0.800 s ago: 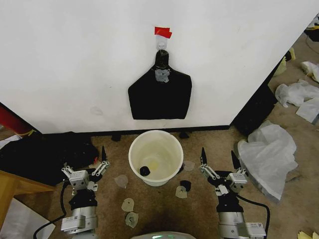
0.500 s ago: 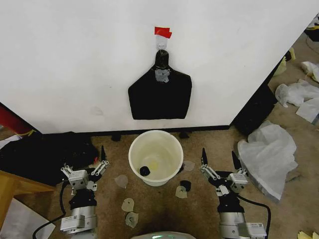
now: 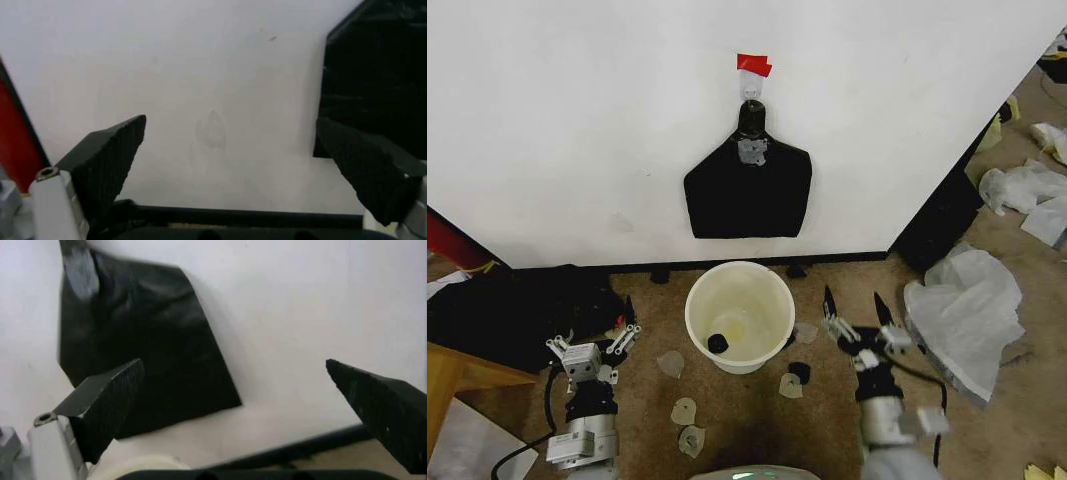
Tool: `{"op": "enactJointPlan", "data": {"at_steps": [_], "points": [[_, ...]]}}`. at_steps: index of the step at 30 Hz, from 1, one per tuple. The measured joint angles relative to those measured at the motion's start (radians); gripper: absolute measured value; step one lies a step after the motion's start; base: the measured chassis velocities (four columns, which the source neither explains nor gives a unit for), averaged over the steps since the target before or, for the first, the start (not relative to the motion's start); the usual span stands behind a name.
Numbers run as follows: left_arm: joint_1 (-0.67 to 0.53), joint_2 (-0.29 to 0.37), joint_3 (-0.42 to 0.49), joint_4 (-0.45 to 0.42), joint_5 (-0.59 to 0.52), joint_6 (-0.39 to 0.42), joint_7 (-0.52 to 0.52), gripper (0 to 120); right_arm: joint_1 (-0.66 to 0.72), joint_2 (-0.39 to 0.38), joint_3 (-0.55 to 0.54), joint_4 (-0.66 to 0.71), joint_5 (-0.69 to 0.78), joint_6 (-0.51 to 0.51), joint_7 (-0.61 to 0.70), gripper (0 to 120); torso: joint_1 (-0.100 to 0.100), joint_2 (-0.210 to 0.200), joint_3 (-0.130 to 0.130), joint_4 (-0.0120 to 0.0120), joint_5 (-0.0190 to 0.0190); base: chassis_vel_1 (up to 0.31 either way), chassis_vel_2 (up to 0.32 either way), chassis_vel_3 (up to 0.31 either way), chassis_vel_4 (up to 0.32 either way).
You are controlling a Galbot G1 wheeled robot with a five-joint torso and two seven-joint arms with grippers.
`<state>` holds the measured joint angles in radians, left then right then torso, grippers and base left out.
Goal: Place the garbage bag over the trash bin.
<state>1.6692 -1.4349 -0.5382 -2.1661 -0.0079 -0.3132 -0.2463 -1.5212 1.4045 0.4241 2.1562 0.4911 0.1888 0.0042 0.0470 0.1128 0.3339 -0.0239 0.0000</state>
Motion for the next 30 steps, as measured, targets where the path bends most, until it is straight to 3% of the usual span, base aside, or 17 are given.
{"op": "enactJointPlan", "data": {"at_steps": [4,6,9,11,13,21,30], "points": [[-0.013,0.022,0.005,0.019,-0.019,0.007,0.002,100,0.067,-0.049,-0.005,-0.011,0.152,-0.054,-0.048,100,0.0,0.0,0.0,-0.0006,-0.0002,0.0,0.0,0.0,0.0],[-0.009,0.02,-0.002,0.021,-0.021,0.008,0.002,100,0.138,-0.078,-0.031,-0.04,0.244,-0.098,-0.091,100,0.0,0.0,0.0,0.0004,0.0003,0.0,0.0,0.0,0.0],[-0.008,0.02,-0.004,0.021,-0.02,0.008,0.002,100,0.158,-0.084,-0.04,-0.049,0.265,-0.108,-0.103,100,0.0,0.0,0.0,0.0004,0.0002,0.0,0.0,0.0,0.0],[0.0,0.005,-0.016,0.021,-0.011,0.013,0.002,100,0.347,-0.107,-0.104,-0.144,0.4,-0.17,-0.166,100,0.0,0.0,0.0,0.0003,0.0001,0.0,0.0,0.0,0.0],[0.004,-0.007,-0.02,0.022,-0.004,0.013,0.001,100,0.433,-0.104,-0.129,-0.195,0.451,-0.191,-0.181,100,0.0,0.0,0.0,0.0006,0.0001,0.0,0.0,0.0,0.0],[0.018,-0.041,-0.02,0.035,0.026,0.013,0.0,100,0.645,-0.04,-0.2,-0.341,0.54,-0.237,-0.202,100,0.0,0.0,0.0,0.0002,-0.0001,0.0,0.0,0.0,0.0],[0.014,-0.053,-0.019,0.042,0.036,0.015,-0.001,100,0.764,0.004,-0.227,-0.417,0.54,-0.24,-0.206,100,0.0,0.0,0.0,0.0,-0.0001,0.0,0.0,0.0,0.0]]}}
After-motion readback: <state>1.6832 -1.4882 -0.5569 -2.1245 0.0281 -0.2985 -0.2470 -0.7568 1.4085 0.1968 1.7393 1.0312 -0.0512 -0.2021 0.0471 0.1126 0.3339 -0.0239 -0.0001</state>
